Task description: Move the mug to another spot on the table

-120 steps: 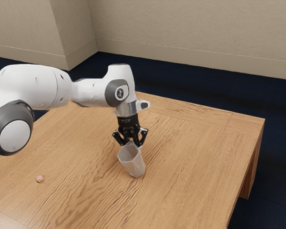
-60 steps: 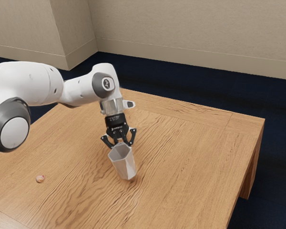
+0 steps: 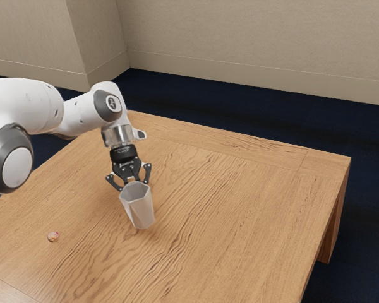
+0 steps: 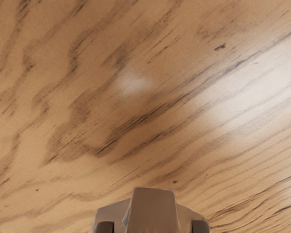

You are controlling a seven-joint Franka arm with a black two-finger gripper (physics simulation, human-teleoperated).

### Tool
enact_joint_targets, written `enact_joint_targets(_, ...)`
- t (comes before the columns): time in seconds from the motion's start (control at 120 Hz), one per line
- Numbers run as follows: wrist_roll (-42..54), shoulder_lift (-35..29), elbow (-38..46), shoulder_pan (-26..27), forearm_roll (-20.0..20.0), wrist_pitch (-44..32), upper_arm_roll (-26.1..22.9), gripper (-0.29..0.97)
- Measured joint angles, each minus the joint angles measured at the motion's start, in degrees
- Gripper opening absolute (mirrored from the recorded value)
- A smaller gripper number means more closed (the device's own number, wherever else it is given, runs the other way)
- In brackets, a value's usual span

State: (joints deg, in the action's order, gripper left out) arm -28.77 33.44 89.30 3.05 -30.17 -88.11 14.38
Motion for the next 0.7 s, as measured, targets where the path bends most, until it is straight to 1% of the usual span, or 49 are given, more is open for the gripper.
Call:
enact_joint_targets(0.125, -0.50, 0.96, -1.09, -1.68, -0.06, 0.58, -0.55, 0.05)
enact_joint_targets(0.3, -1.06, 4.64, -5.95, -4.55, 0.06, 1.41, -1.86, 0.05)
enact_joint_targets(0.45, -1.45, 6.73, -9.55, -5.27, 0.14, 2.04, -2.14, 0.04)
enact_joint_targets(0.55, -1.63, 7.47, -10.31, -6.44, 0.12, 2.46, -2.22, 0.04)
enact_joint_targets(0.7, -1.82, 9.17, -11.94, -8.61, 0.01, 2.88, -4.13, 0.05)
